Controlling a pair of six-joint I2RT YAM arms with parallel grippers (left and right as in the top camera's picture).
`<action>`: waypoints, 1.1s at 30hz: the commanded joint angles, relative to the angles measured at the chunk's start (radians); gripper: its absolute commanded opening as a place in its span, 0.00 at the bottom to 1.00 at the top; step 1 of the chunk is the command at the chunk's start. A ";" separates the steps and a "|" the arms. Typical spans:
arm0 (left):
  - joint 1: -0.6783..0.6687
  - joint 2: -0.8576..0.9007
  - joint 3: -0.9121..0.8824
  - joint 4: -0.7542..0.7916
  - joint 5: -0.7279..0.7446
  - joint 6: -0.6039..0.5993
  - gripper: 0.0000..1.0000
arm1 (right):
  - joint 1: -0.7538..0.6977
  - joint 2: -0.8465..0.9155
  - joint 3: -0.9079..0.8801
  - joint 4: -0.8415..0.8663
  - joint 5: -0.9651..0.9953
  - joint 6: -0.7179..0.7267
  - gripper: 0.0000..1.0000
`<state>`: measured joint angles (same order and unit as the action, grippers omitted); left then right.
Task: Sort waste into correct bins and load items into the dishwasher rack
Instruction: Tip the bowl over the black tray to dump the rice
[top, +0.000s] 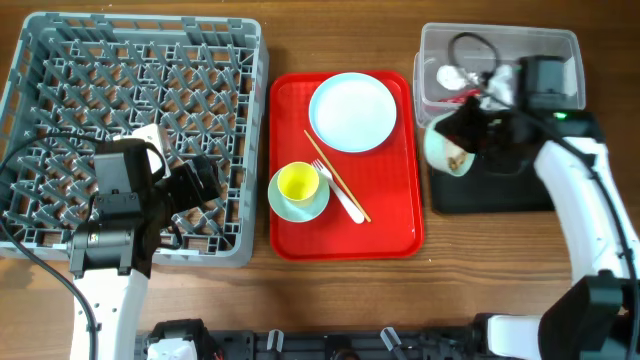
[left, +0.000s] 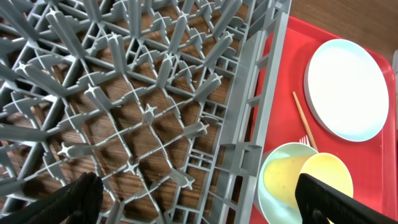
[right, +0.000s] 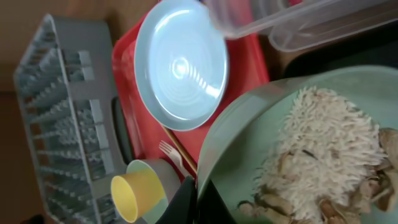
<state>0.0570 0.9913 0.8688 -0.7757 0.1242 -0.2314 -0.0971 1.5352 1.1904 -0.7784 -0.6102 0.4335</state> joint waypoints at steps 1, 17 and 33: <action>-0.007 0.004 0.020 0.000 0.001 -0.012 1.00 | -0.112 0.077 -0.041 -0.001 -0.265 -0.113 0.04; -0.007 0.004 0.020 0.000 0.001 -0.012 1.00 | -0.303 0.365 -0.047 0.103 -0.849 -0.150 0.05; -0.007 0.004 0.020 0.000 0.002 -0.012 1.00 | -0.508 0.365 -0.047 0.248 -1.011 0.166 0.04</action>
<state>0.0570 0.9913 0.8688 -0.7784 0.1242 -0.2314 -0.6060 1.8881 1.1465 -0.5362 -1.5589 0.5621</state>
